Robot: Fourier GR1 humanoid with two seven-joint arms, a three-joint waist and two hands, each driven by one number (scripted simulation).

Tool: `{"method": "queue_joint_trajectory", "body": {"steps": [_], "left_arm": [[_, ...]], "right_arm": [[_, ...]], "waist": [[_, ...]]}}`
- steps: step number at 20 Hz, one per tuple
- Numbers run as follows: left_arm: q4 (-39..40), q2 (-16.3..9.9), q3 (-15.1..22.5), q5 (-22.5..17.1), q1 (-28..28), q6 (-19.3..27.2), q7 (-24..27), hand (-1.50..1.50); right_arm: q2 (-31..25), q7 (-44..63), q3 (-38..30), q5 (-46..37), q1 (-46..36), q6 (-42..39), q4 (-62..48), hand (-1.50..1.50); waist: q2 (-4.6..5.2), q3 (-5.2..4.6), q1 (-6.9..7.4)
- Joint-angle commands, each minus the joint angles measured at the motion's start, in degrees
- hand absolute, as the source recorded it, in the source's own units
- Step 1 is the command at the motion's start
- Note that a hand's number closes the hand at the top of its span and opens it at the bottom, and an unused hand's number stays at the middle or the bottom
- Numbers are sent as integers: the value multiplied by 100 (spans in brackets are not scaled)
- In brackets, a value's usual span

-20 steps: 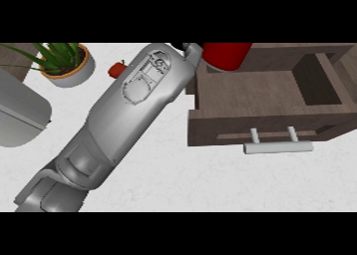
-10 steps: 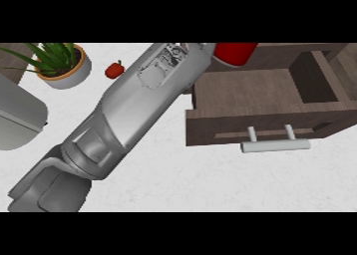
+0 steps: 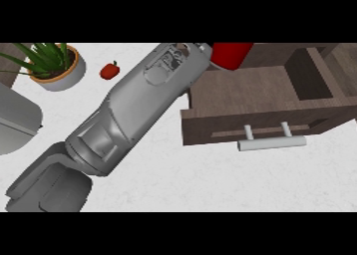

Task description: Pick up the can, place it into the drawer and close the drawer

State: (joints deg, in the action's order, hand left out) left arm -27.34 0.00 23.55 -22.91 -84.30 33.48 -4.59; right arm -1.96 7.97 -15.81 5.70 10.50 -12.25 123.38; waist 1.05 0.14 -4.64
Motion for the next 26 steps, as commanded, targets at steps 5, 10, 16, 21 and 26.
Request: {"method": "queue_joint_trajectory", "body": {"steps": [5,10,16,21,26], "left_arm": [[349,0,463,-325,26,172,425,150],[479,0,786,-435,184,406,637,150],[531,0,1144,-551,271,627,640,-150],[729,0,1202,-709,256,747,584,-150],[630,0,1387,-819,259,1205,618,-150]], "right_arm": [[-51,-76,18,-113,-279,49,-264,-150],[-122,-123,-16,-102,-465,48,-376,-150],[26,-3,184,-291,-497,205,-244,-150],[-82,-25,196,-275,-461,74,-213,-150],[-45,84,267,-147,-372,13,-32,-150]], "waist": [[13,0,-37],[68,4,-187],[59,2,-226],[75,1,-281],[87,5,-398]]}}
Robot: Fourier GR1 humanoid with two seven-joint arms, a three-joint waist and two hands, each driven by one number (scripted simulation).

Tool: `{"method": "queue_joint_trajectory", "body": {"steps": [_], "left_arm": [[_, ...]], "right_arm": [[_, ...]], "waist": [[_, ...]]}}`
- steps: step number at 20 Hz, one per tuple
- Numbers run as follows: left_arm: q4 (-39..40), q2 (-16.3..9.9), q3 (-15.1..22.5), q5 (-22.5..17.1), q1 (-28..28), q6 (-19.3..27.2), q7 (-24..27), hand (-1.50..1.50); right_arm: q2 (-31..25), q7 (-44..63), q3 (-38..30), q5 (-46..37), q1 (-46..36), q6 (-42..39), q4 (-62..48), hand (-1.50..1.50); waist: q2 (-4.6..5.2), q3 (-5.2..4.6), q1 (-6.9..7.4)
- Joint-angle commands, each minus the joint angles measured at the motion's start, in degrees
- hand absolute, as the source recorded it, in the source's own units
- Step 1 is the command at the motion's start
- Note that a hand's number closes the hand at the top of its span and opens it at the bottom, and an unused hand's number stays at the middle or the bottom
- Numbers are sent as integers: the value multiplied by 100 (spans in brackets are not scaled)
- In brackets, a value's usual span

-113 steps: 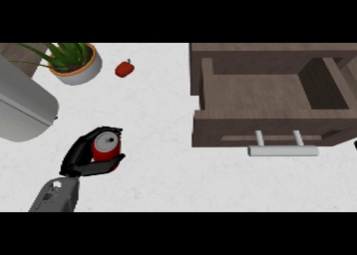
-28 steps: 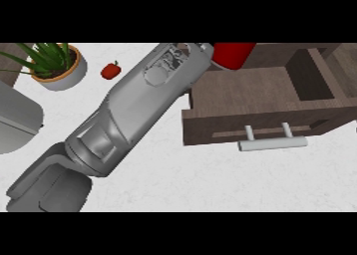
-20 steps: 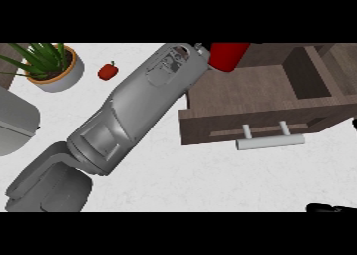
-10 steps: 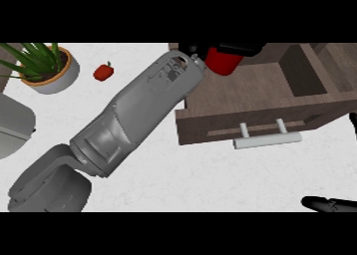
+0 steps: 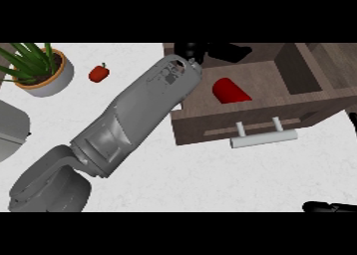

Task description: Pick up the can, place it into the drawer and close the drawer

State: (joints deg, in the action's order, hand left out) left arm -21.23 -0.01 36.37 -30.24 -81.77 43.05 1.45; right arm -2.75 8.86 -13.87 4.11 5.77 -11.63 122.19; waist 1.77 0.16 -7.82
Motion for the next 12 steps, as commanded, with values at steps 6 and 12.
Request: {"method": "queue_joint_trajectory", "body": {"steps": [6,12], "left_arm": [[-30,1,15,-351,117,343,282,-150],[-34,1,-136,-661,40,185,316,-150]], "right_arm": [[-123,-76,62,-274,92,-42,390,-150],[-557,-367,94,-1103,8,-96,748,-150]], "waist": [[16,-5,-37],[13,-12,31]]}}
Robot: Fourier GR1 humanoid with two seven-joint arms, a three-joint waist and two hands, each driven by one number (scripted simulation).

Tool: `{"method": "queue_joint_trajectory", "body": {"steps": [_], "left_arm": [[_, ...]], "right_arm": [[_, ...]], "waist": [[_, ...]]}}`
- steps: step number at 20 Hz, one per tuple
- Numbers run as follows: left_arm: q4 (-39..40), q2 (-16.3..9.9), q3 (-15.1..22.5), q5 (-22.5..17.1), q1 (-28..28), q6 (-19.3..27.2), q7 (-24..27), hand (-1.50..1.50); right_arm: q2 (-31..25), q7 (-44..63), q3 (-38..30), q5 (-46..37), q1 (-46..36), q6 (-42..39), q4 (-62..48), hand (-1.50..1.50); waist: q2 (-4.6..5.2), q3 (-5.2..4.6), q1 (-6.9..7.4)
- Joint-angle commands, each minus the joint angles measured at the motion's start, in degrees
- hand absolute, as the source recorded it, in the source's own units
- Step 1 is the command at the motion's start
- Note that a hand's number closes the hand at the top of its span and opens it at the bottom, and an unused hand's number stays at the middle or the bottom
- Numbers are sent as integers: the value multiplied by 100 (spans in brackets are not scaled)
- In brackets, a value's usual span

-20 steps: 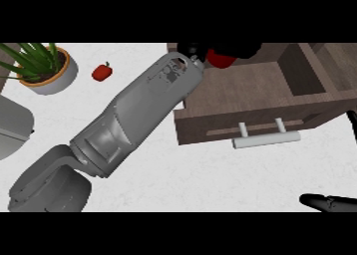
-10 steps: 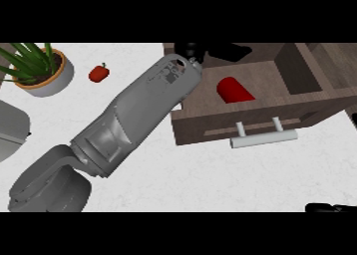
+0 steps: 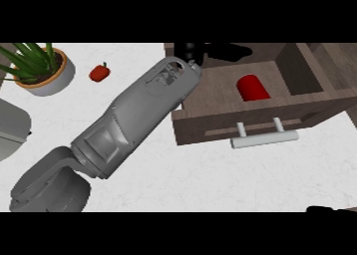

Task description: Pick up the can, place it into the drawer and close the drawer

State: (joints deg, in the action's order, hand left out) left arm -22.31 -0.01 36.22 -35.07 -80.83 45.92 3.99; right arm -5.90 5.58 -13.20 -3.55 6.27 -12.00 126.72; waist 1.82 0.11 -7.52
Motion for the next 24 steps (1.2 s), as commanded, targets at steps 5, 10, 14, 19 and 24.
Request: {"method": "queue_joint_trajectory", "body": {"steps": [5,10,14,19,24], "left_arm": [[-171,1,-177,-422,-243,67,106,-150],[-149,1,-266,-630,-286,223,290,-150],[-347,1,-42,-625,-249,273,201,-150],[-629,1,178,-668,25,543,177,-150],[-400,-248,-230,-498,-130,-21,215,-150]], "right_arm": [[-330,-537,258,-973,-42,-56,83,-150],[-554,-466,803,-2114,-258,35,200,-150],[-773,-600,1013,-3056,-441,204,-227,-150],[-924,-681,1502,-4151,-691,445,-880,-150],[-692,-297,2077,-5324,-1293,859,-1816,-150]], "waist": [[-57,-1,203],[-41,-8,245],[-96,-6,441],[-116,-3,518],[-156,-14,829]]}}
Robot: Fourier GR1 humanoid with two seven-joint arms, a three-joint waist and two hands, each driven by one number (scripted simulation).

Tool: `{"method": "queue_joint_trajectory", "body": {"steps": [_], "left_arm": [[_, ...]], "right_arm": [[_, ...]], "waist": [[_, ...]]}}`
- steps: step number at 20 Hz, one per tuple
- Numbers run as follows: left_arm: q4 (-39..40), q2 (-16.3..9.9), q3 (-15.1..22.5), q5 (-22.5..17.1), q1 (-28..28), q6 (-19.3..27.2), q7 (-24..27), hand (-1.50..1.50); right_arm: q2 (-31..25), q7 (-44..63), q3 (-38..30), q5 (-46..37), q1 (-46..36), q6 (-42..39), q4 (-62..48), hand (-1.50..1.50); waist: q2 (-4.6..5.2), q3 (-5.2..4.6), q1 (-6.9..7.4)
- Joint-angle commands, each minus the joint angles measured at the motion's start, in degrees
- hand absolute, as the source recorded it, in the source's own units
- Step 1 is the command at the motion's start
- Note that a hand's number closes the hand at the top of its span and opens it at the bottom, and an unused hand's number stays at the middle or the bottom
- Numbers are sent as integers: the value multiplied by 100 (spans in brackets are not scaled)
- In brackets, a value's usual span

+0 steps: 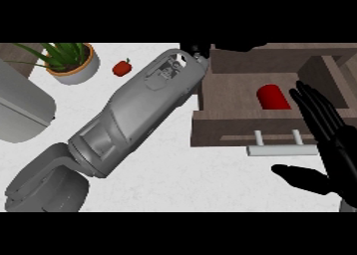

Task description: Pick up the can, place it into the drawer and close the drawer

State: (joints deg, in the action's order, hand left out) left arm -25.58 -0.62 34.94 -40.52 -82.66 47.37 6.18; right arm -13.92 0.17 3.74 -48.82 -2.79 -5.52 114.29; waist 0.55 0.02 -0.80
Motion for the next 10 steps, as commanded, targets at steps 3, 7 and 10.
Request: {"method": "queue_joint_trajectory", "body": {"steps": [3,7,10], "left_arm": [[-111,-186,-123,134,-261,17,-458,-150],[-728,-630,-57,305,193,-27,-609,-150],[-1290,-1046,122,472,599,-143,-811,-150]], "right_arm": [[129,134,363,-1202,-628,541,-1319,-150],[401,-361,-47,-986,-619,1468,-2329,-150],[598,-366,57,-1217,-805,1787,-2872,-150]], "waist": [[-43,-1,158],[-73,1,231],[-100,-2,311]]}}
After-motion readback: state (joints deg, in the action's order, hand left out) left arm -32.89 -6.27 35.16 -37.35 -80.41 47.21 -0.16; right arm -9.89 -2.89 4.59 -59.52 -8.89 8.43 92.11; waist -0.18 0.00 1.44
